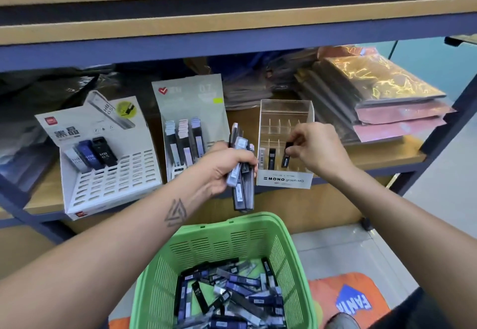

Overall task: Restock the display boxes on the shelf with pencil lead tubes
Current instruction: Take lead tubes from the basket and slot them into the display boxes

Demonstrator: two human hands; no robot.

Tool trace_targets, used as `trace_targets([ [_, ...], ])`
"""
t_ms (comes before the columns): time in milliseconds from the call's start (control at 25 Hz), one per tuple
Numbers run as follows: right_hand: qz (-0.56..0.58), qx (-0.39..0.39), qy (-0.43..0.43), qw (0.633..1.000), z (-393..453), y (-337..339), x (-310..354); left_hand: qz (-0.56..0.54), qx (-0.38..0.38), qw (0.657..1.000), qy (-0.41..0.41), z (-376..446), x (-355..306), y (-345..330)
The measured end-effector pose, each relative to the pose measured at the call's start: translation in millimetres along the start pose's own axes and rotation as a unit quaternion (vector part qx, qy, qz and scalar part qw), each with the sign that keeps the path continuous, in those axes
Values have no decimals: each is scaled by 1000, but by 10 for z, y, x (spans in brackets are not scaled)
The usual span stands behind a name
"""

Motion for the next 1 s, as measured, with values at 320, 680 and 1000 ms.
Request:
trace_targets([
  [320, -30, -15, 17, 999, 27, -140, 38, -7, -28, 1000, -3, 36, 114, -73],
  [680, -86, -17, 24, 996, -97, -277, 57, -12, -24, 1000, -1, 12, 97, -77],
  [1000, -160, -22, 56, 985, -121, -344, 29, -35, -36, 999, 3, 4, 78, -35],
])
Point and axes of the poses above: each hand's wrist, its own z-axis towards the middle knuckle, its own y-axis out of the back of the hand, x = y × z, the point moved 2 cm from there along z, towards the middle knuckle, and after that the axes turned 7 degrees about -y, right-handed, at the moved point
